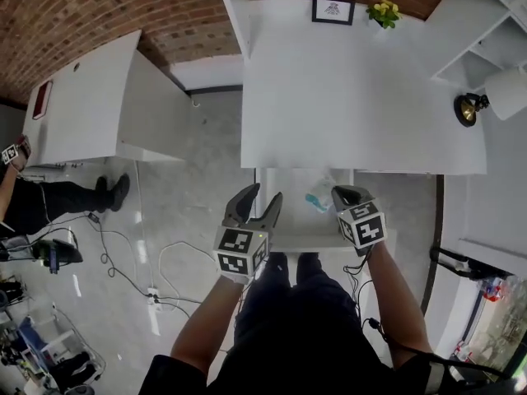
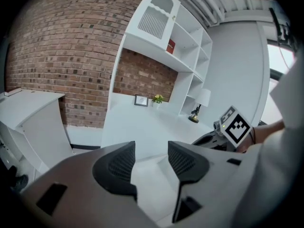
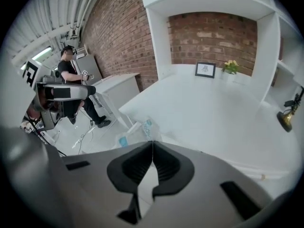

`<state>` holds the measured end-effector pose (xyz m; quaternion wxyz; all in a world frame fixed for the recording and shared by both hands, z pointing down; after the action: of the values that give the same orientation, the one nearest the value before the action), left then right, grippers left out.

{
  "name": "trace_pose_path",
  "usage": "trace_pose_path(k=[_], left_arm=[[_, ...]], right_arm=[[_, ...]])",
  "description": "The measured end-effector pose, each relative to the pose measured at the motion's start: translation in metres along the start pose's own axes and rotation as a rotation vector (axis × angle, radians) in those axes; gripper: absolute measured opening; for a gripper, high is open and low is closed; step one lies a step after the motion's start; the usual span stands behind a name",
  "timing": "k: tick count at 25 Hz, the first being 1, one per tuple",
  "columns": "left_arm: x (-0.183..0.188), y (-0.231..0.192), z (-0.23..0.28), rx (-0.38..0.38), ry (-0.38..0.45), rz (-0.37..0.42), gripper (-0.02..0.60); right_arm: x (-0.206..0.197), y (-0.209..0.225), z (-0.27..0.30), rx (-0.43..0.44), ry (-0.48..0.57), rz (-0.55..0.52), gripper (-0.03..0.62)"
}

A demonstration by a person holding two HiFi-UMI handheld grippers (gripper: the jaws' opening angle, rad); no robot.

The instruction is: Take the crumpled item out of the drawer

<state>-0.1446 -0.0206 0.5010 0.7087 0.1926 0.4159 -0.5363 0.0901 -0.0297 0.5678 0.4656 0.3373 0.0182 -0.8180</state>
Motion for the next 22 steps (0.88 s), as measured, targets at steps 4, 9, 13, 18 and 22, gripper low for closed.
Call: trace_pose_path(k=[4, 9, 13, 18, 22], left_arm=[[0.018, 0.001, -0.014, 0.0, 0.035, 0.02, 0.212], [0.037, -0.002, -0.023, -0.001, 0.082, 0.046, 0.212], [0.051, 0.001, -0.031, -0.022, 0.111, 0.071, 0.212], [0.063, -0.006, -0.039, -0.04, 0.139, 0.065, 0.212], [0.062, -0.019, -0.041, -0.048, 0.146, 0.065, 0.212]], right_arm=[[0.009, -0.006, -0.02, -0.024, 0.05, 0.017, 0.005], [0.023, -0.011, -0.04, -0.045, 0.125, 0.041, 0.003], [0.039, -0.017, -0.055, -0.074, 0.161, 0.027, 0.003], [0.056, -0.023, -0.065, -0.107, 0.175, 0.001, 0.003], [0.067, -0.027, -0.066, -0.136, 0.186, -0.007, 0.003]])
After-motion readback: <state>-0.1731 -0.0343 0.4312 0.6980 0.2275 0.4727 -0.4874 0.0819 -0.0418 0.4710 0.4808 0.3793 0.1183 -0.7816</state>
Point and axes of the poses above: the fingertips, and each gripper's own axes: z forward along the fingers, y to its right, x out of its top, the point moved 8 cm from there along -z, backward along the fingers, and after that the axes turned 9 degrees about x, right-handed, at the moved point
